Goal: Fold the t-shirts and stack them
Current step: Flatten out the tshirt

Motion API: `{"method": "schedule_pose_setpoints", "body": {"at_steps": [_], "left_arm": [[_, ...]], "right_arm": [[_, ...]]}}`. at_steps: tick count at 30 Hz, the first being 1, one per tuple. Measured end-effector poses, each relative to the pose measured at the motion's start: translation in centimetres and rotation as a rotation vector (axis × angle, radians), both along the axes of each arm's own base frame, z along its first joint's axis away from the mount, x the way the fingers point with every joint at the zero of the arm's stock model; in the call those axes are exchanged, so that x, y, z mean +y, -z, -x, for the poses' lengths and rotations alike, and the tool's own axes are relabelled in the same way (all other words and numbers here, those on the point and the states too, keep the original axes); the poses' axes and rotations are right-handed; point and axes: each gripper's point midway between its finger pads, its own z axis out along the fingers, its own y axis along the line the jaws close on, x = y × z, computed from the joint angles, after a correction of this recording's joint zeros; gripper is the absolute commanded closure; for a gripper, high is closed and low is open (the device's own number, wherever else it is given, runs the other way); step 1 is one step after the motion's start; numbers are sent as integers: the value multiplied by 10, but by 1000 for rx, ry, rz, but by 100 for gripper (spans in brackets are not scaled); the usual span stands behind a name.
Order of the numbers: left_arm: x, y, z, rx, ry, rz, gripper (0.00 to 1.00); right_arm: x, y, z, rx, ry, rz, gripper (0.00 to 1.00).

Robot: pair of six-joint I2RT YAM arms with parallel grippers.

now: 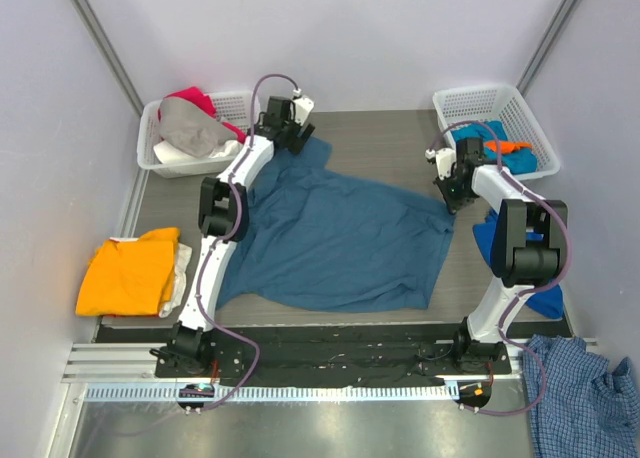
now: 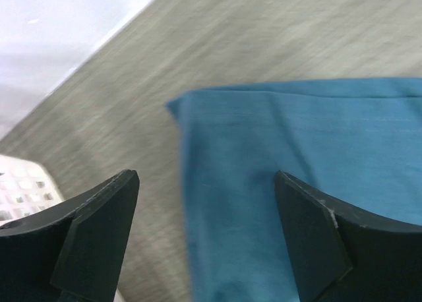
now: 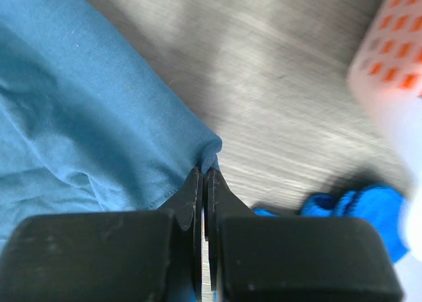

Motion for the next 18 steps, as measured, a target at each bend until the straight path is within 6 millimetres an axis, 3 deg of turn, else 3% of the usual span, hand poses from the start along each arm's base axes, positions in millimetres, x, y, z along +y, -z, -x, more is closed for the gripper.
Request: {"method": "schedule_pose_setpoints", "body": {"at_steps": [6,10,11,16,18], "left_arm": [[14,2,-8,3,-5,48,33],[14,6,-7,16,19,64,46],[14,7,-6,21,28,63,50],[7,10,-1,36,85,46,53],[6,11,0,37,106,34,59]], "right_arm": [[4,12,16,48,-7,-20,99],[5,6,20,43,-9,-24,99],[5,-1,21,29,-10,-24,99],[6,-38,21,-62,-13,-21,99],[7,-51,22,-91,-15,-23,99]]}}
